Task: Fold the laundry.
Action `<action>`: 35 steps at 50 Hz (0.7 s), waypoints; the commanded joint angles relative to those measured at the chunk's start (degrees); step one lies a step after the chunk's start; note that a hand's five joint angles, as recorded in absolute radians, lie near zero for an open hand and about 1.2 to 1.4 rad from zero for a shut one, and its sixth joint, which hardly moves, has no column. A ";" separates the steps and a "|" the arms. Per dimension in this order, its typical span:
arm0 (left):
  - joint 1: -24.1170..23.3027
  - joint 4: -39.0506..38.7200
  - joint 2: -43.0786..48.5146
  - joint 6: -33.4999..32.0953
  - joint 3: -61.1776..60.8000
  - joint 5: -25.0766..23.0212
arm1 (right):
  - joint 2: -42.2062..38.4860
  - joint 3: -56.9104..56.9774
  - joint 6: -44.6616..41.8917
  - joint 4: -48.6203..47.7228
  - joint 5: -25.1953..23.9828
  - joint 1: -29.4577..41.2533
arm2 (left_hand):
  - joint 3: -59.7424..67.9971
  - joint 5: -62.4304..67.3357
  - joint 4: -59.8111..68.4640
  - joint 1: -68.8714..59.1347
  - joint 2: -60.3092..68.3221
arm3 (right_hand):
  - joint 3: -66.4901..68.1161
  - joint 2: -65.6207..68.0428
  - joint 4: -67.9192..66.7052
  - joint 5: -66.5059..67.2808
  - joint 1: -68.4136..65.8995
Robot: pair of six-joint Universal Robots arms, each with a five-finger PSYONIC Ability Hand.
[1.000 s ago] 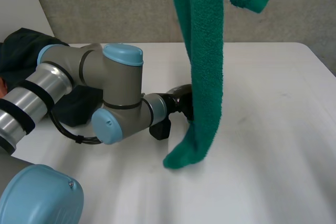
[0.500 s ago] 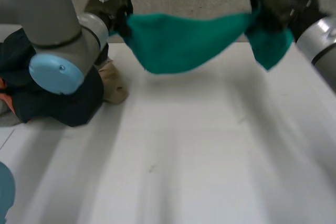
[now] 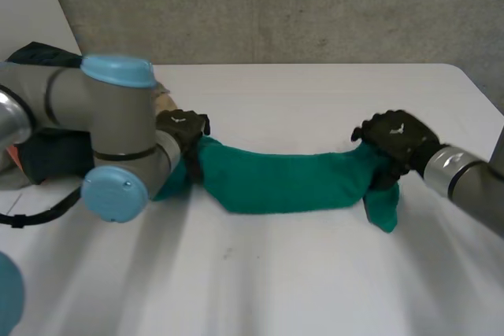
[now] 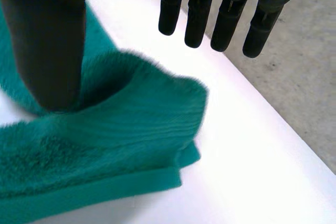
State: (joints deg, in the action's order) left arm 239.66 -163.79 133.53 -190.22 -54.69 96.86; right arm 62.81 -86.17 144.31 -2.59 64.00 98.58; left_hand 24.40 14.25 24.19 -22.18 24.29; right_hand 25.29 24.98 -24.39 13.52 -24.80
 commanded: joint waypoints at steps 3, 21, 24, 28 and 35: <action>6.07 0.40 -8.81 -3.22 -6.30 -1.24 | -0.67 19.26 11.96 20.24 1.48 -1.72 | -3.76 -3.61 -3.56 1.55 -3.66 | -0.83 -0.51 -0.07 0.95 0.34; 13.11 -0.92 -11.19 -3.05 -15.97 -10.73 | -23.96 52.06 3.27 36.25 3.68 -0.41 | 10.87 11.02 11.08 -13.09 10.98 | 9.27 9.59 -10.17 11.05 -9.76; 12.67 -1.53 -8.03 -3.05 -14.48 -10.82 | -26.24 52.86 0.37 36.51 3.76 0.21 | 11.21 11.36 11.41 -13.42 11.31 | 7.59 7.90 -8.49 9.36 -8.08; 11.44 -1.18 -4.77 -3.13 -12.28 -10.03 | -27.83 53.12 -0.61 36.07 4.55 0.47 | 11.71 11.86 11.92 -13.93 11.82 | 7.59 7.90 -8.48 9.36 -8.08; 10.04 -1.18 -0.73 -3.31 -7.63 -8.62 | -29.85 53.47 -0.17 35.55 5.34 1.00 | 35.04 35.19 35.24 -37.25 35.14 | 17.64 17.96 -18.54 19.42 -18.13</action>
State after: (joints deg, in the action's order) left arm 251.14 -165.07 128.85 -193.36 -66.65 86.95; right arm 34.65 -32.75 143.89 33.52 68.70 99.19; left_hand 29.95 20.43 30.26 -29.89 30.20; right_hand 29.73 29.71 -29.97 19.38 -29.49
